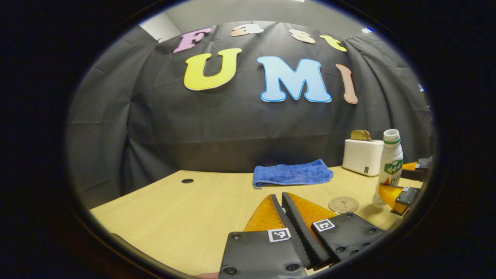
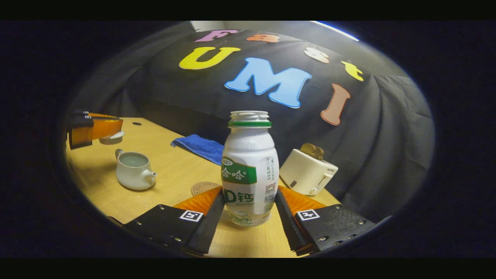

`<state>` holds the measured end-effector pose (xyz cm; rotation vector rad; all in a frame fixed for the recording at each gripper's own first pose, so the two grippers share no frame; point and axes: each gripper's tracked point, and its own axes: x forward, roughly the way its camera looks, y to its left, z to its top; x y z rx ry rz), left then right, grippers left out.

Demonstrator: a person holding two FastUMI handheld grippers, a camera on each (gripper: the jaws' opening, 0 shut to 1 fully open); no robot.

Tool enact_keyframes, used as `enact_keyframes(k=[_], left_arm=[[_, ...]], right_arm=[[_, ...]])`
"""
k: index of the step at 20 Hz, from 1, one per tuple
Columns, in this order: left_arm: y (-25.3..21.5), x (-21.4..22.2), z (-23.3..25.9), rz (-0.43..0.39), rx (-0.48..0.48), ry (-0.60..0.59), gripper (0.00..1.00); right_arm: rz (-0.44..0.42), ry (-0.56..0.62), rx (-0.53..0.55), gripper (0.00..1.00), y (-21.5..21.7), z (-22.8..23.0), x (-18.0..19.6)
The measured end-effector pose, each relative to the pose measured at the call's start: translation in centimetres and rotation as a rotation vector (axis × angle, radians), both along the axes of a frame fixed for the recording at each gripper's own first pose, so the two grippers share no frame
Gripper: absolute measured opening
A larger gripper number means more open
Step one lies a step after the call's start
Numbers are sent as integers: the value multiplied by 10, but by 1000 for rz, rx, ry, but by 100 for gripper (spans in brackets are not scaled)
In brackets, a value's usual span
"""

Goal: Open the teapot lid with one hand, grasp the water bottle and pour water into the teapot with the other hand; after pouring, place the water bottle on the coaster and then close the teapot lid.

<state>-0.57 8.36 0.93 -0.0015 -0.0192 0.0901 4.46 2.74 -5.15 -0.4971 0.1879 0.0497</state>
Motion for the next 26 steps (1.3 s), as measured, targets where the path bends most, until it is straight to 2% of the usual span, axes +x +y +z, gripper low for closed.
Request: enact_keyframes(k=[5, 6, 13, 15, 16, 17, 26], left_arm=[[17, -4, -2, 18, 0, 0, 100], [22, -5, -3, 24, 0, 1, 24], [46, -11, -9, 57, -9, 6, 24], [48, -12, -9, 61, -11, 2, 100], [50, -13, -9, 63, -12, 2, 100], [51, -14, -10, 63, -13, 2, 9], [56, -15, -12, 63, -22, 7, 8]], right_arm=[[47, -18, -223, 73, 13, 7, 10], [54, -17, -265, 73, 15, 7, 12], [105, -79, -558, 73, 31, 22, 19], [127, -99, -625, 73, 37, 26, 19], [140, -102, -650, 73, 41, 26, 20], [148, -103, -672, 74, 43, 25, 21], [175, -152, -880, 73, 49, 34, 28]])
